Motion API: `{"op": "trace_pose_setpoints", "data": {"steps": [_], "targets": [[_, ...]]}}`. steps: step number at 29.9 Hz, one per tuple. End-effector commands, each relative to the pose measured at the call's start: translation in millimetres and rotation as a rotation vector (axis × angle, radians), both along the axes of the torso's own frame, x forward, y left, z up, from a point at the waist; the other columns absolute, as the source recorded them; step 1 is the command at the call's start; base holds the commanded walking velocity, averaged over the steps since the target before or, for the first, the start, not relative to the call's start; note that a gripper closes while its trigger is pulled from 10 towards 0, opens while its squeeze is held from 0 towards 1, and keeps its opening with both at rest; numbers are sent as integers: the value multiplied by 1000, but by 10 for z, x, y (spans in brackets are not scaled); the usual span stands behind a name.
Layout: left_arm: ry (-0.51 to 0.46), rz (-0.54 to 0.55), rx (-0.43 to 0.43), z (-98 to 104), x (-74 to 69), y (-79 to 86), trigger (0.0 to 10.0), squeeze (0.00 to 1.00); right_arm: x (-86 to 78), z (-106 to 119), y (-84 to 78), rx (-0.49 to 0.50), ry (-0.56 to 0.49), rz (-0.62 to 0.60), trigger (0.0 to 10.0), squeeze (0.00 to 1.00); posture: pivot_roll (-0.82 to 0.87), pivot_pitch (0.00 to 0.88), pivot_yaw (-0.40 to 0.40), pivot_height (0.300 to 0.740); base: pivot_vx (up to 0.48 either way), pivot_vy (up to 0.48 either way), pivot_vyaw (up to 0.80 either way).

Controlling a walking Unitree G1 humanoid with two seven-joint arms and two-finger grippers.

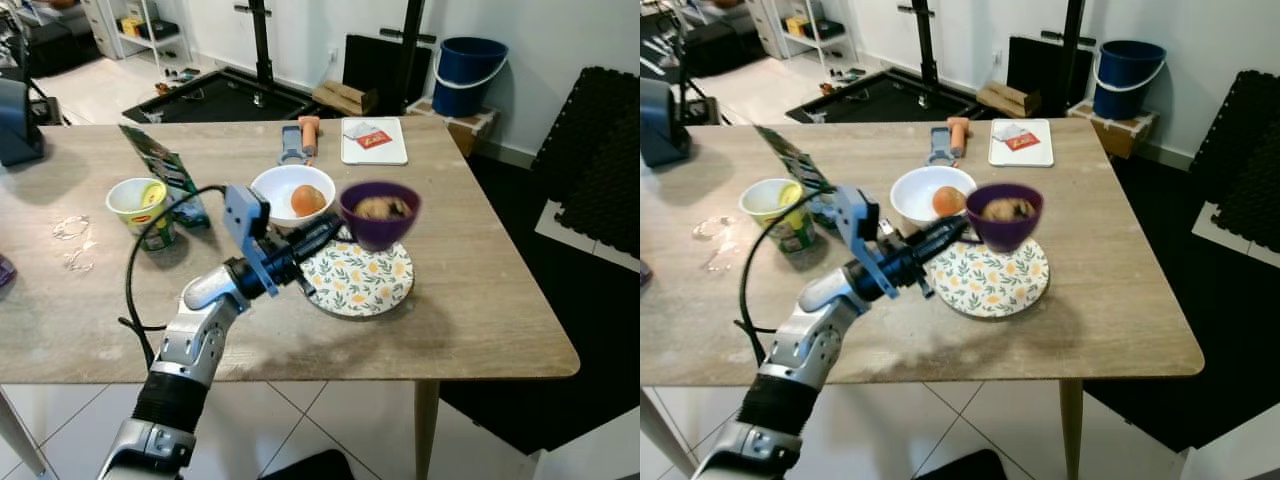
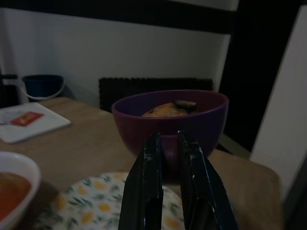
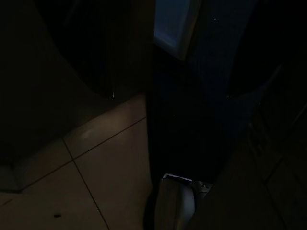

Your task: Restocking fridge

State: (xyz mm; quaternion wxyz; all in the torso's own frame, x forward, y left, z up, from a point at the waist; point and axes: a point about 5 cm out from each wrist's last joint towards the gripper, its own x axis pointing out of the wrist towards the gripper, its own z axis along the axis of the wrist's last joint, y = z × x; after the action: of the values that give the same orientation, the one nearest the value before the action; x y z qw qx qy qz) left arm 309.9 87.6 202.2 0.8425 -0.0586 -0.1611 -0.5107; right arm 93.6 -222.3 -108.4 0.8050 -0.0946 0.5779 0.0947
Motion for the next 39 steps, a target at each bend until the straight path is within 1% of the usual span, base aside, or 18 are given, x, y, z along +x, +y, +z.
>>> {"op": "trace_pose_setpoints", "data": {"steps": [1, 3, 5, 6, 7, 8, 9, 11, 14, 25, 29, 31, 39], "targets": [[-26, -5, 35, 37, -41, 2, 10000, 0, -24, -10, 18, 4, 8, -8, 10000, 0, -59, 93, 45, 740, 0, 0, 0], [-8, 17, 58, -55, -90, -55, 10000, 0, -13, -7, 2, -13, 11, -2, 10000, 0, -56, 81, 42, 740, 0, 0, 0], [-8, 17, 58, -55, -90, -55, 10000, 0, -13, -7, 2, -13, 11, -2, 10000, 0, -56, 81, 42, 740, 0, 0, 0], [5, 22, 63, -114, -130, -105, 10000, 0, -13, -6, -12, -26, 16, 2, 10000, 0, -55, 80, 41, 740, 0, 0, 0], [5, 22, 63, -114, -130, -105, 10000, 0, -13, -6, -12, -26, 16, 2, 10000, 0, -55, 80, 41, 740, 0, 0, 0], [21, 18, 67, -175, -183, -173, 10000, 0, -13, -3, -34, -42, 23, 7, 10000, 0, -55, 74, 38, 740, 0, 0, 0], [21, 18, 67, -175, -183, -173, 10000, 0, -13, -3, -34, -42, 23, 7, 10000, 0, -55, 74, 38, 740, 0, 0, 0], [52, 0, 52, -231, -262, -286, 10000, 0, -10, 4, -69, -56, 27, 7, 10000, 0, -53, 67, 34, 740, 0, 0, 0], [68, -11, 46, -245, -304, -335, 10000, 0, -7, 8, -84, -58, 27, 8, 10000, 0, -53, 64, 33, 740, 0, 0, 0], [93, -17, 63, -278, -372, -362, 10000, 0, 15, 15, -90, -57, 23, 7, 10000, 0, -49, 56, 29, 740, 0, 0, 0], [97, -50, 78, -299, -421, -381, 10000, 0, 22, 16, -93, -62, 29, 10, 10000, 0, -47, 49, 28, 740, 0, 0, 0], [105, -59, 96, -337, -451, -388, 10000, 0, 24, 17, -101, -66, 34, 12, 10000, 0, -45, 44, 26, 740, 0, 0, -709], [115, -60, 117, -386, -482, -392, 10000, 0, 25, 21, -119, -70, 36, 15, 10000, 0, -41, 38, 20, 740, 0, 0, -756]]}}
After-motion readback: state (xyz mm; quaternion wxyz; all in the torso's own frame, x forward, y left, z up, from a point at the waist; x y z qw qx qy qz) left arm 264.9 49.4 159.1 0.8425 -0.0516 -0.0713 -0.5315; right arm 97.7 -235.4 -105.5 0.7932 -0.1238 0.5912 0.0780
